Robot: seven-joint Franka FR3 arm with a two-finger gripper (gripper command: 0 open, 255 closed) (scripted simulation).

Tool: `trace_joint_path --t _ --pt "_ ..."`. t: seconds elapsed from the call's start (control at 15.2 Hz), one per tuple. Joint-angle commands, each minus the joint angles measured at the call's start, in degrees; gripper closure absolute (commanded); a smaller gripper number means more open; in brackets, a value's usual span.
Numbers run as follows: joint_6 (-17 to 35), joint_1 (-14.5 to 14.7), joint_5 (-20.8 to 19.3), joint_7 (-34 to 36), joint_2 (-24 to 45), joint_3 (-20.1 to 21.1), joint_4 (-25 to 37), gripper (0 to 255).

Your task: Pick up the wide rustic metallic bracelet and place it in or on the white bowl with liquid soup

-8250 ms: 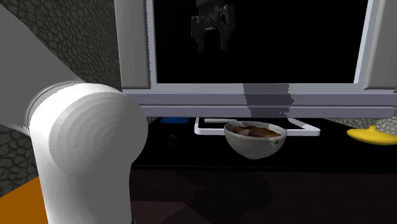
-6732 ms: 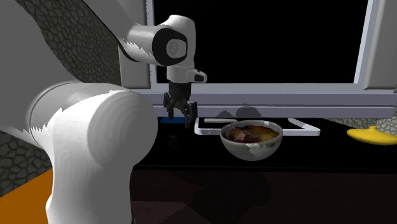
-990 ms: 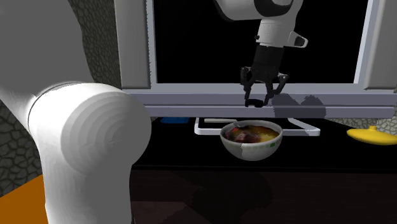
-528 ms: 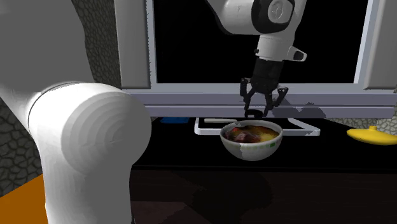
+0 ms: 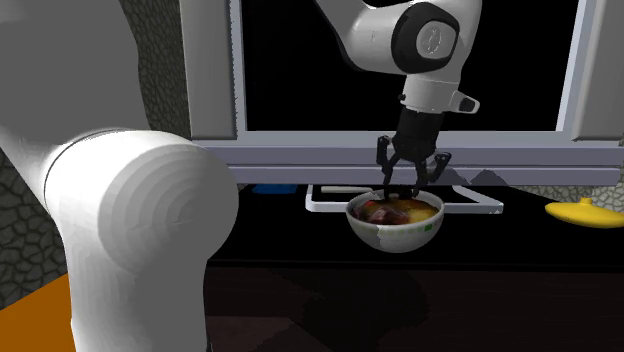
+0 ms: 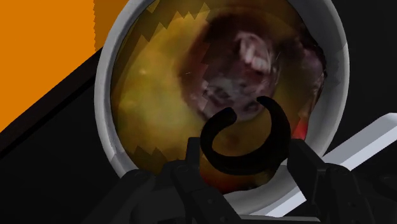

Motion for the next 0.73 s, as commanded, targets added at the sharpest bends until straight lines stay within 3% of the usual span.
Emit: trace_joint_path --t 0.0,0.2,0.26,0.59,0.66 --pt "0.11 0.0 0.02 -0.04 0.02 -0.01 -0.08 255" --pt "0.11 0.0 0.02 -0.04 0.02 -0.01 -0.08 255" --pt "0.11 0.0 0.02 -0.04 0.02 -0.01 -0.08 0" --pt "0.11 0.0 0.02 -0.04 0.02 -0.01 -0.08 0" --pt "-1.87 -0.35 -0.65 0.39 -0.95 -0.03 0.99 0"
